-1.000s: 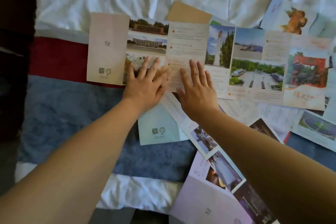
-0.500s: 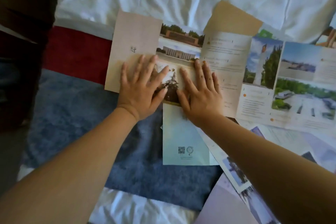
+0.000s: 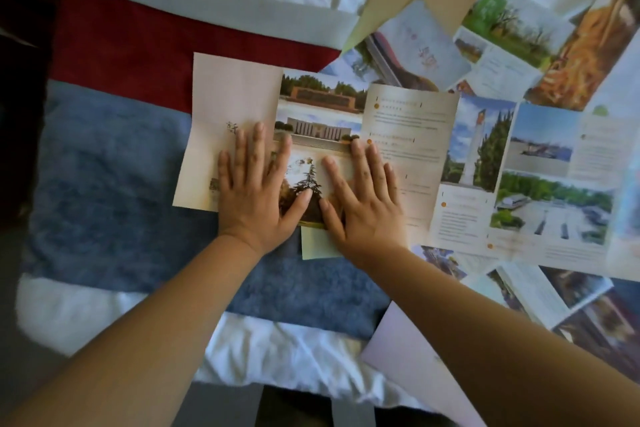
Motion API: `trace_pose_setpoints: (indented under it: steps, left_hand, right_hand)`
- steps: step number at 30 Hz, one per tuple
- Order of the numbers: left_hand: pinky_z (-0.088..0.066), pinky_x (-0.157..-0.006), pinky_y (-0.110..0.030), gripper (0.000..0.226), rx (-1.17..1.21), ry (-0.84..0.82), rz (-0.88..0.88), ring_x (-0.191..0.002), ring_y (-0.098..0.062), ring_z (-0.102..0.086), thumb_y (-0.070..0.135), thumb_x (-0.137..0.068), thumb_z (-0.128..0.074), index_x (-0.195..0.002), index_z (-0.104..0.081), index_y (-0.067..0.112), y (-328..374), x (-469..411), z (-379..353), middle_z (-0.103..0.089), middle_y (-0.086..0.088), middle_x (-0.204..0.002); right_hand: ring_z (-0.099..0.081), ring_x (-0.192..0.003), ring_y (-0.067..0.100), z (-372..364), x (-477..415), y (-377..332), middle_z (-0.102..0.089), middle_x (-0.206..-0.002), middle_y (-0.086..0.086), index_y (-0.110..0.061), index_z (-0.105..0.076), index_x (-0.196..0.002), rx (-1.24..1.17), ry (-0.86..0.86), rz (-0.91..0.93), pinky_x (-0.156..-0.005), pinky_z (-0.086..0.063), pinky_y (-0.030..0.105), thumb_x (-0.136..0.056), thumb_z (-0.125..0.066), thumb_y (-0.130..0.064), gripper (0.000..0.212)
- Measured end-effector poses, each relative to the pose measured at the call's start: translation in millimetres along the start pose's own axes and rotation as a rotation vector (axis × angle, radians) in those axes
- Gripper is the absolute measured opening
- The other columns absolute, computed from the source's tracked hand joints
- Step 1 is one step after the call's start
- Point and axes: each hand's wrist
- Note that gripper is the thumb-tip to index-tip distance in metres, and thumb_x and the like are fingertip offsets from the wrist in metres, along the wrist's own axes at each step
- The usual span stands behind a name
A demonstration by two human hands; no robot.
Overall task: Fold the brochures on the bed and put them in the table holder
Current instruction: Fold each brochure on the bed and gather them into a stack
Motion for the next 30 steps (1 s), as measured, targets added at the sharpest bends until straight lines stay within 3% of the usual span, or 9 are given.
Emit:
trace_pose_setpoints:
  steps: [3,6,11,20,24,30]
  left_hand:
    - [-0.011,-0.122,-0.066,0.086,-0.008,-0.035,0.034,-0.158,-0.038,0.004,0.073,-0.096,-0.027,-0.165,-0.006,0.026,6.3,17.9,-0.1,0.004,-0.014,-0.172]
    - [-0.009,-0.122,-0.067,0.092,-0.026,-0.035,0.043,-0.158,-0.038,0.003,0.081,-0.092,-0.023,-0.165,-0.003,0.029,6.3,21.4,-0.5,0.006,-0.013,-0.172]
    - [-0.006,-0.121,-0.069,0.102,-0.024,-0.005,0.087,-0.157,-0.042,0.002,0.090,-0.084,-0.025,-0.164,-0.003,0.031,2.1,10.7,-3.2,0.003,-0.017,-0.171]
    - [-0.007,-0.126,-0.058,0.111,0.282,0.127,0.153,-0.159,-0.027,-0.002,0.078,-0.084,-0.051,-0.164,-0.007,0.015,17.1,11.1,-3.7,-0.007,-0.008,-0.172]
    - [-0.018,-0.126,-0.054,0.105,0.442,0.198,0.110,-0.158,-0.023,-0.014,0.068,-0.088,-0.058,-0.163,-0.014,0.010,10.7,4.6,6.2,-0.017,-0.009,-0.171]
    - [0.004,-0.128,-0.051,0.112,0.414,0.173,0.351,-0.159,-0.018,-0.002,0.082,-0.081,-0.054,-0.165,-0.013,0.020,15.3,-2.5,1.3,-0.008,-0.002,-0.173]
  right_hand:
    - [0.010,-0.161,0.024,6.4,11.8,12.4,0.006,-0.175,0.003,-0.037,-0.006,-0.166,0.006,-0.008,-0.008,-0.129,-0.001,0.050,-0.108,-0.028,-0.059,0.067]
    - [0.010,-0.160,0.032,16.5,15.9,49.6,0.008,-0.175,0.009,-0.039,-0.001,-0.166,0.108,0.011,-0.072,-0.128,0.004,0.056,-0.104,-0.026,-0.068,0.072]
    - [0.007,-0.160,0.037,8.3,13.0,83.2,0.005,-0.175,0.007,-0.039,0.000,-0.166,0.194,0.051,0.031,-0.126,-0.002,0.063,-0.103,-0.022,-0.071,0.074]
    - [0.007,-0.160,0.038,-4.0,8.7,85.8,0.005,-0.175,0.007,-0.038,-0.002,-0.166,0.189,0.109,0.051,-0.126,0.001,0.062,-0.103,-0.022,-0.069,0.073]
    - [0.007,-0.160,0.038,-5.9,8.5,87.8,0.004,-0.175,0.008,-0.038,-0.003,-0.166,0.183,0.120,0.054,-0.126,0.002,0.062,-0.103,-0.021,-0.069,0.073]
    - [0.003,-0.160,0.039,-8.8,8.2,88.8,0.001,-0.175,0.007,-0.039,-0.006,-0.166,0.151,0.135,0.055,-0.127,0.001,0.060,-0.102,-0.021,-0.070,0.073]
Point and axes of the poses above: each hand's wrist, its own x-axis away from the middle knuckle, its own z-axis out of the back of the hand, y = z × x
